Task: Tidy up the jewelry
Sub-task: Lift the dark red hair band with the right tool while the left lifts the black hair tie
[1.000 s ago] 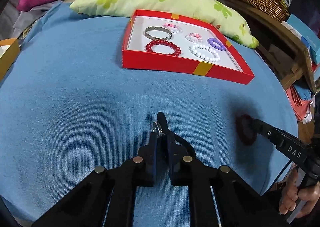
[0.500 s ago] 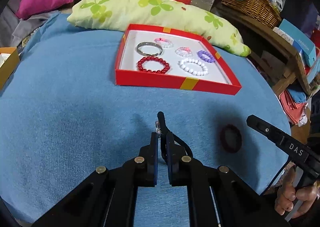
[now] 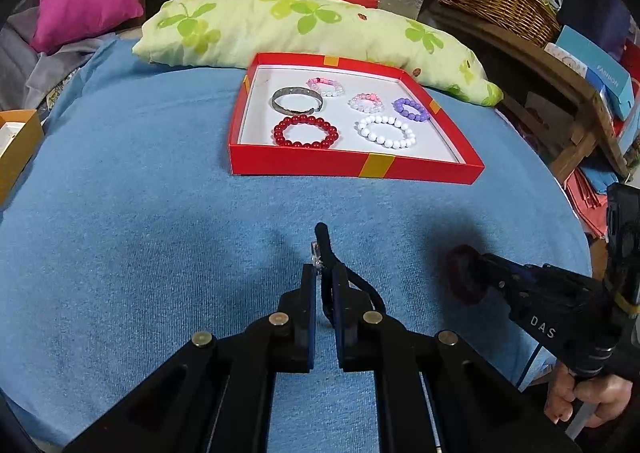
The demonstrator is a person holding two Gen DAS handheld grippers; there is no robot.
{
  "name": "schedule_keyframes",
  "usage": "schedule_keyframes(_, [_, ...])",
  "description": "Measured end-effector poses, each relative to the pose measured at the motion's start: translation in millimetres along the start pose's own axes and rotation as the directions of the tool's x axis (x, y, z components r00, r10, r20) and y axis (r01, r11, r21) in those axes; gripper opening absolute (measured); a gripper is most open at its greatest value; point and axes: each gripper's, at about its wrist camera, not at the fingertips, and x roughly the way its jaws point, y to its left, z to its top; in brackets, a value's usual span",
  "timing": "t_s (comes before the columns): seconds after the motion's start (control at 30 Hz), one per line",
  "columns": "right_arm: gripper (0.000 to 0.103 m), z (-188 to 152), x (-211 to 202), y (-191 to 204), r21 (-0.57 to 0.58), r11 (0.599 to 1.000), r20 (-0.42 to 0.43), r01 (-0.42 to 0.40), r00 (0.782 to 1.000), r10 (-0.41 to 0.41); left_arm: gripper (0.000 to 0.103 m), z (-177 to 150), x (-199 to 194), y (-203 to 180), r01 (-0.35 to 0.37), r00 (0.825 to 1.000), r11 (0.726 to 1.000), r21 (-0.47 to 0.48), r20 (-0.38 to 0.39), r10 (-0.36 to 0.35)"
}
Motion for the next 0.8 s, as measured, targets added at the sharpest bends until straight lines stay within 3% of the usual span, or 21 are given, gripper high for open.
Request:
schedule_keyframes(0.03, [0.005,0,-1,3,-0.022,1.0,0.007,0.018,1.0,-0.017,0.008,0,0,-1,0.001,1.0,1.0,0.002,0.001,-0.001])
schedule_keyframes(0.43, [0.005,6,-12,-12,0.072,0.997,0.127,-0.017,0.992,0.008,0.008,9,-4,-3,-0.058,0.997,0.998,0.015,0.049,0.057])
schedule_keyframes(0.67, [0.005,2,-14,-7,0.137,0.991,0.084,0.002,0.996,-0.013,0.008,9,-21,0,-0.081,0.992,0.996,0.024,0.094,0.079])
schedule_keyframes(0.8, [0.005,8,-24,14,0.118,0.992,0.065,0.038,0.997,-0.046,0.008,6,-33,4,-0.074,0.991,0.997,0.028,0.115,0.071])
